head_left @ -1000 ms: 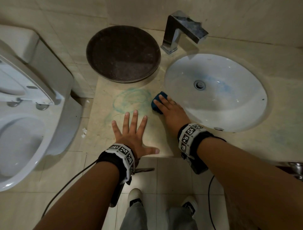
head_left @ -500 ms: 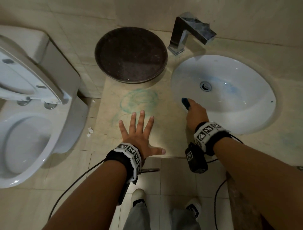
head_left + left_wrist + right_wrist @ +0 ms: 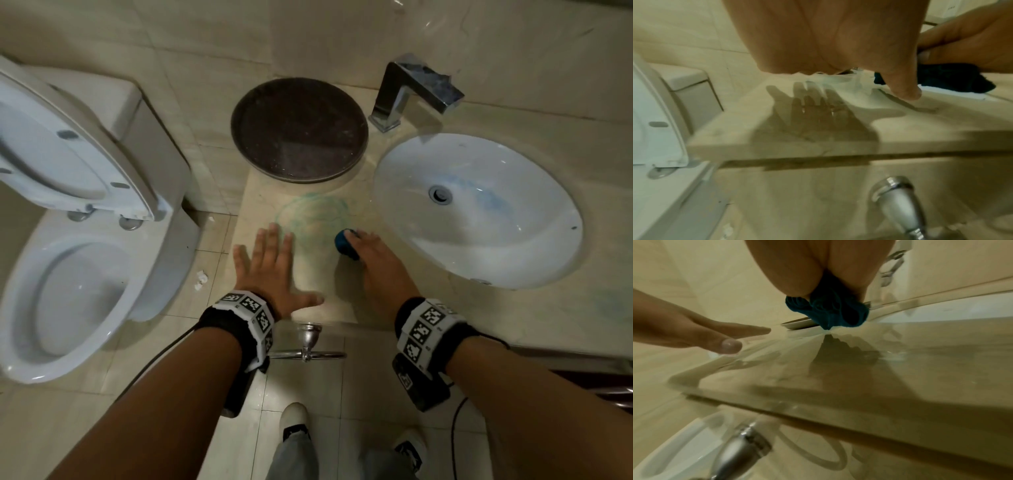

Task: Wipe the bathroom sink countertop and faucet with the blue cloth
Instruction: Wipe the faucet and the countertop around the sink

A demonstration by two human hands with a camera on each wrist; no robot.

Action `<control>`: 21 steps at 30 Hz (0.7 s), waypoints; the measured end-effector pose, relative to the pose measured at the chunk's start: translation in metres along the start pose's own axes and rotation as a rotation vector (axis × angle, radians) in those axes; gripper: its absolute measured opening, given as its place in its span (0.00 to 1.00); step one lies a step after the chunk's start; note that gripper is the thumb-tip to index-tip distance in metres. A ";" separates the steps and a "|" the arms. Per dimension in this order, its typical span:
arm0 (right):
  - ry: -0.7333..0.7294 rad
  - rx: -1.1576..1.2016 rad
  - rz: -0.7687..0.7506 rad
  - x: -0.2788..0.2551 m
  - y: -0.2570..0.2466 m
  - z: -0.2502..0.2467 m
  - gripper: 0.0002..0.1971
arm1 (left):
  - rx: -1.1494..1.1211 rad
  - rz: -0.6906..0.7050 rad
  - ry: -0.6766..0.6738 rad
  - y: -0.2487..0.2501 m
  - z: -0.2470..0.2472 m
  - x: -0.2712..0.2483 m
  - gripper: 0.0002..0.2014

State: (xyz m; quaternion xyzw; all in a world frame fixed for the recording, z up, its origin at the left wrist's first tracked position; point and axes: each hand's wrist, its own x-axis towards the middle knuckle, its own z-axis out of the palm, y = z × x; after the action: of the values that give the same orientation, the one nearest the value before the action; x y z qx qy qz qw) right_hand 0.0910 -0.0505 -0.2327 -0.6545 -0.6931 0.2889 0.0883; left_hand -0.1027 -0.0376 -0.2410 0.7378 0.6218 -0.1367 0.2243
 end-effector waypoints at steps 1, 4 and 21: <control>-0.012 -0.031 -0.033 0.001 -0.006 0.004 0.35 | 0.017 -0.029 -0.018 -0.008 0.002 -0.001 0.62; -0.078 -0.092 -0.121 0.003 -0.028 0.014 0.32 | 0.014 -0.104 -0.063 -0.026 0.008 -0.001 0.68; -0.158 -0.320 -0.262 0.036 -0.036 0.050 0.28 | 0.011 -0.078 -0.064 -0.028 0.015 0.005 0.71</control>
State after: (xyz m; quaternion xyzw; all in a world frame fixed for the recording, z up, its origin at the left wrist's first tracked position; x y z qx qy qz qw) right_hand 0.0306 -0.0294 -0.2642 -0.5396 -0.8142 0.2116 -0.0347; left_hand -0.1280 -0.0370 -0.2612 0.7094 0.6420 -0.1723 0.2344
